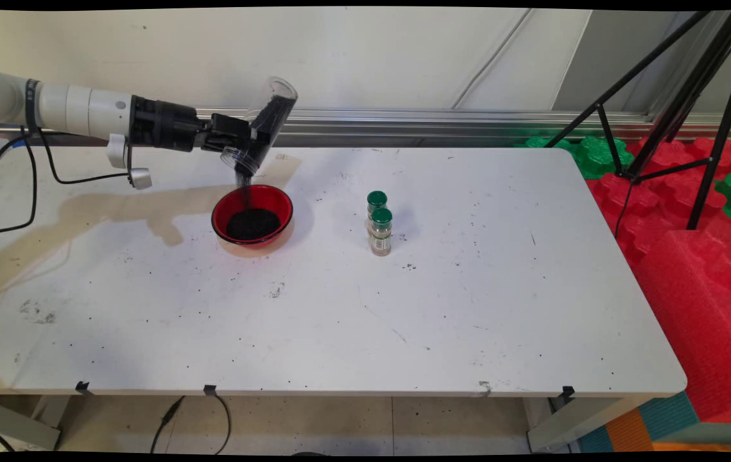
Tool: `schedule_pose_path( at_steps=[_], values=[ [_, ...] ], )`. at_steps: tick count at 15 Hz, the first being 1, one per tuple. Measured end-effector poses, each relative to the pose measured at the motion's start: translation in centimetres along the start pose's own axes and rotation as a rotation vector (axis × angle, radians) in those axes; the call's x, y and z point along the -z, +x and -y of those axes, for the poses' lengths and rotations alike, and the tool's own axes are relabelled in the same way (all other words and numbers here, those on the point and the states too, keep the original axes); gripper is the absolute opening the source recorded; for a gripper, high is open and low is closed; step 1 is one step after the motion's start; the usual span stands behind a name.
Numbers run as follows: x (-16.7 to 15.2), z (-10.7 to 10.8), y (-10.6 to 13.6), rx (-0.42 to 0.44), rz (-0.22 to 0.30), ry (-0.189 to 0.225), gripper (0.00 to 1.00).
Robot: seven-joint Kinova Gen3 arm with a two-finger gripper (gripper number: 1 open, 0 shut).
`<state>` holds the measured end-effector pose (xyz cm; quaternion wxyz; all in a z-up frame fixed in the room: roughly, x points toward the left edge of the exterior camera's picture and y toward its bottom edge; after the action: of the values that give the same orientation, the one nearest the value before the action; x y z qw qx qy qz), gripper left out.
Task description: Pour the black seasoning powder in the red bowl
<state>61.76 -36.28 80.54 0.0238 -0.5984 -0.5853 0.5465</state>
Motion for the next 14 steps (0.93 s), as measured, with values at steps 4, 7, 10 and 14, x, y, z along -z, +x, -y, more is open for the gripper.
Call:
schedule_pose_path(
  at_steps=[4,7,10,14],
  values=[
    [0.05,-0.09,-0.02,0.056,0.002,-0.006,0.00],
    [0.10,-0.18,-0.05,0.102,0.002,-0.009,0.00],
    [0.14,-0.22,-0.10,0.162,0.002,-0.012,0.00],
    [0.21,-0.27,-0.22,0.248,0.003,-0.015,0.00]
  ],
)
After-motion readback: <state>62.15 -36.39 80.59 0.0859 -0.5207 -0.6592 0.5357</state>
